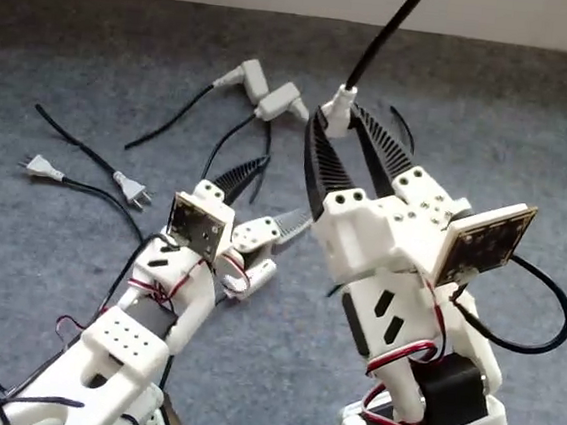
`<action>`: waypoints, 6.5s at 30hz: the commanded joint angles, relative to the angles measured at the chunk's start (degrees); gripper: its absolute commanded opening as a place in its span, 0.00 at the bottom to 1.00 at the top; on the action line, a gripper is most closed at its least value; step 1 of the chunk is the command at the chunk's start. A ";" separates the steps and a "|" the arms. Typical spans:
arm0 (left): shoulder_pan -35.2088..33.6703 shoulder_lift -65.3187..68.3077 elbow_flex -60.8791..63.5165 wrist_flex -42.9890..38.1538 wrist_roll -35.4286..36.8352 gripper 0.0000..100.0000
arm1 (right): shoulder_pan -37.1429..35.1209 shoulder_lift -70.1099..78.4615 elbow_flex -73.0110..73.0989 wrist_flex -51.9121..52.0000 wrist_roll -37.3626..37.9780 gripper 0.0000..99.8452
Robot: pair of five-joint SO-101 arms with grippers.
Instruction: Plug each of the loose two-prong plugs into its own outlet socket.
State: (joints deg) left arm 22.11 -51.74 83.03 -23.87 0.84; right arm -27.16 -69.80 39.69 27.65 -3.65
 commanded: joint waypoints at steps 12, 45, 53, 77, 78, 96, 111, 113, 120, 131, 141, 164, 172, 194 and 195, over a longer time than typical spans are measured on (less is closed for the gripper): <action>3.74 8.75 -13.58 -1.67 0.44 0.30 | -0.57 9.54 4.62 -9.01 -0.79 0.01; -6.20 13.23 -22.02 -1.93 0.79 0.30 | -0.57 -7.43 9.45 11.12 -0.70 0.01; -6.81 13.49 -22.46 -1.76 0.79 0.29 | -0.57 -9.27 9.36 13.58 -0.70 0.01; -4.79 13.49 -18.86 -1.93 0.53 0.29 | 0.31 11.21 11.74 -4.44 8.53 0.01; -5.23 13.67 -19.03 -2.02 0.53 0.29 | 0.40 10.68 12.35 -3.21 9.58 0.01; -6.81 13.58 -18.77 -1.67 0.70 0.29 | 0.66 -2.59 12.79 10.68 10.99 0.01; -15.69 14.02 -9.98 -1.67 0.70 0.29 | 14.02 14.46 -6.81 13.32 9.58 0.01; -16.92 14.02 -8.22 -1.67 0.70 0.29 | 15.25 21.41 -12.00 18.42 4.84 0.01; -20.88 14.02 -1.98 -1.67 0.79 0.29 | 19.82 37.05 -25.89 37.67 -17.49 0.01; -27.56 13.85 1.27 -1.67 8.97 0.29 | 14.46 27.82 -15.34 47.25 -44.40 0.01; -27.74 13.93 1.54 -1.58 8.97 0.29 | -0.13 19.56 11.65 29.05 -46.24 0.01; -27.38 14.02 1.63 -0.79 8.88 0.29 | -6.73 70.20 -29.14 51.03 -69.54 0.01; -27.38 14.02 1.63 -0.79 8.88 0.29 | -8.31 73.01 -38.81 56.04 -69.45 0.01; -27.38 13.93 1.63 -0.88 8.88 0.29 | -10.33 83.47 -45.85 59.47 -65.05 0.01; -27.38 13.93 1.63 -0.88 8.88 0.29 | -10.24 83.47 -45.85 59.47 -65.05 0.01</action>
State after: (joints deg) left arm -4.79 -37.58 84.97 -24.75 9.36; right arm -37.36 14.68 -3.82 86.46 -69.67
